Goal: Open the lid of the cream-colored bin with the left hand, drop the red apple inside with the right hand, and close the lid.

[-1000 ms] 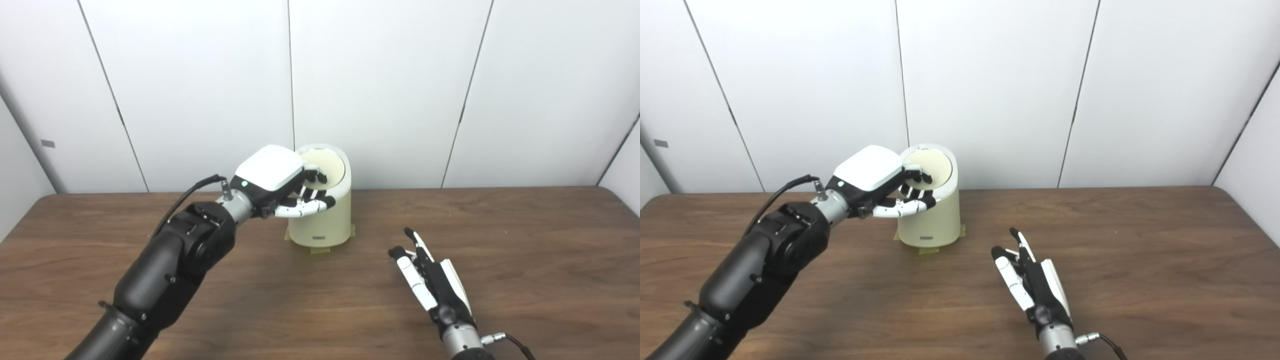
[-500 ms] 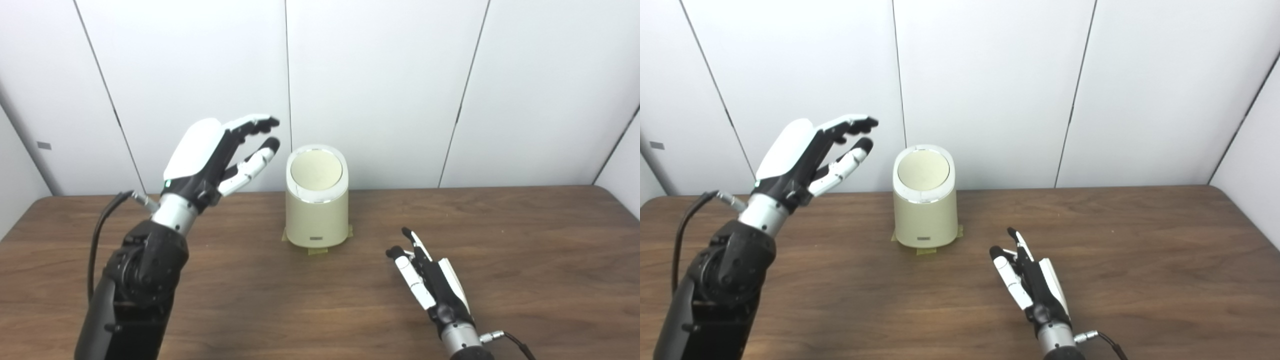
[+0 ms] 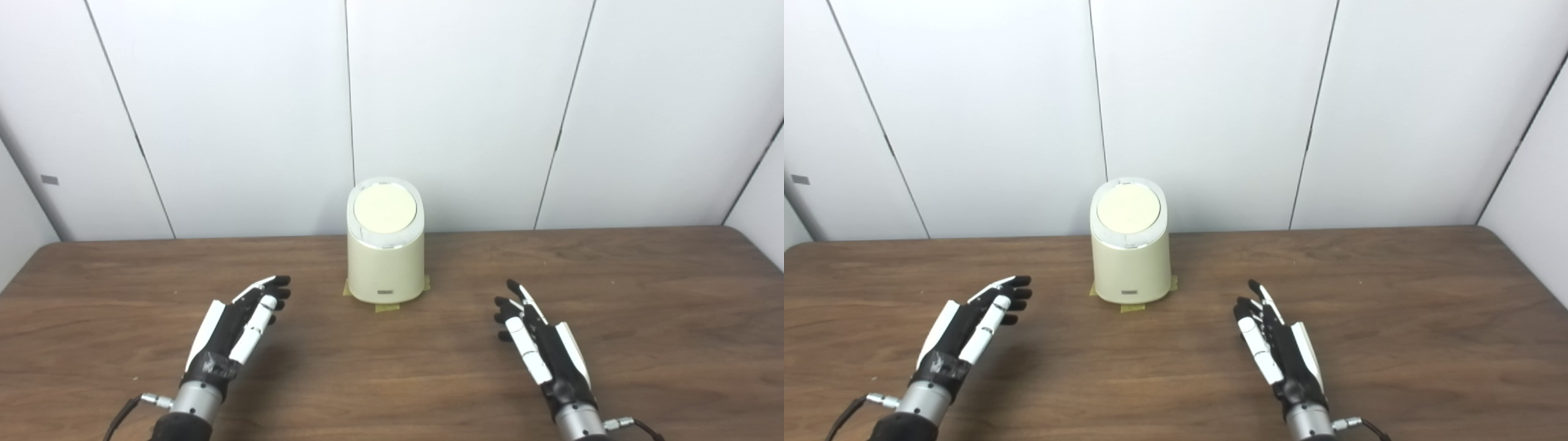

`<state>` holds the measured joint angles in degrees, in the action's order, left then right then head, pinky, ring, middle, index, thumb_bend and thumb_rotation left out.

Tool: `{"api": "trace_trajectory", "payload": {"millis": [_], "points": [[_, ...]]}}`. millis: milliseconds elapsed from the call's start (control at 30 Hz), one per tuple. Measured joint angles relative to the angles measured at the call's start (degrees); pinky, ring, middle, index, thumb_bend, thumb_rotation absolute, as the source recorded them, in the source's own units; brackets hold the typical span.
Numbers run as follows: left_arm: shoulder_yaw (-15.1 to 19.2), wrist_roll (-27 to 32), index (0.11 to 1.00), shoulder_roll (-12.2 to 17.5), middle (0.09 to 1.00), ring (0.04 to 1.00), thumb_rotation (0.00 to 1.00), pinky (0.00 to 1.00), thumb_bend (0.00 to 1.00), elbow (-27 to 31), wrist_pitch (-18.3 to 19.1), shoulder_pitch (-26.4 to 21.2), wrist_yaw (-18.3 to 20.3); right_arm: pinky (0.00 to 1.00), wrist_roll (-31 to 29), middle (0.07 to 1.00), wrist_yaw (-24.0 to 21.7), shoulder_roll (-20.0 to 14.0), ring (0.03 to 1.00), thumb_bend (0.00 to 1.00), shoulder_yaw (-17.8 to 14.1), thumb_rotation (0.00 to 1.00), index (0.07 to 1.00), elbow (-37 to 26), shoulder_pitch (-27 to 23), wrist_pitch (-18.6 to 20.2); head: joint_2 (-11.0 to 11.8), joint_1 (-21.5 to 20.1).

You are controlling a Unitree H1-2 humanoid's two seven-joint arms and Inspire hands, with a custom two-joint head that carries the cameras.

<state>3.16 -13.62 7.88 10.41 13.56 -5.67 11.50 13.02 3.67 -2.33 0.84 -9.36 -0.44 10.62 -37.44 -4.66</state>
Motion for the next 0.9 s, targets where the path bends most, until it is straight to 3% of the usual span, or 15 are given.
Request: {"api": "trace_trajectory", "payload": {"millis": [100,233,467,900], "points": [[0.9,3.4,0.908,-1.2,0.895,0.873,0.98,0.85,0.36,0.0,-0.2,1.6,-1.0,0.76,-2.4,0.891,0.9,0.0,0.854,0.49,-2.1,1.00,0.944,0.3,0.4,-2.0,-0.1,0.1],[-0.8,3.0,0.916,-2.4,0.909,0.898,1.00,0.90,0.38,0.1,-1.3,2.5,-3.1,0.78,-2.9,0.893,1.3,0.0,0.870,0.47,-2.4,1.00,0.944,0.9,0.5,-4.3,-0.6,-0.4],[-1.9,2.7,0.924,-3.1,0.916,0.914,1.00,0.92,0.36,0.2,-3.2,4.7,-5.0,0.84,-3.8,0.909,0.6,-0.3,0.897,0.48,-2.4,1.00,0.951,0.8,1.4,-4.2,-1.1,-0.2],[-1.9,4.2,0.902,-3.1,0.885,0.882,1.00,0.88,0.35,3.0,-3.2,5.8,-6.5,0.85,-5.4,0.904,-1.5,-1.1,0.895,0.48,-2.4,1.00,0.957,-0.5,2.0,-1.9,-1.2,0.9]]}}
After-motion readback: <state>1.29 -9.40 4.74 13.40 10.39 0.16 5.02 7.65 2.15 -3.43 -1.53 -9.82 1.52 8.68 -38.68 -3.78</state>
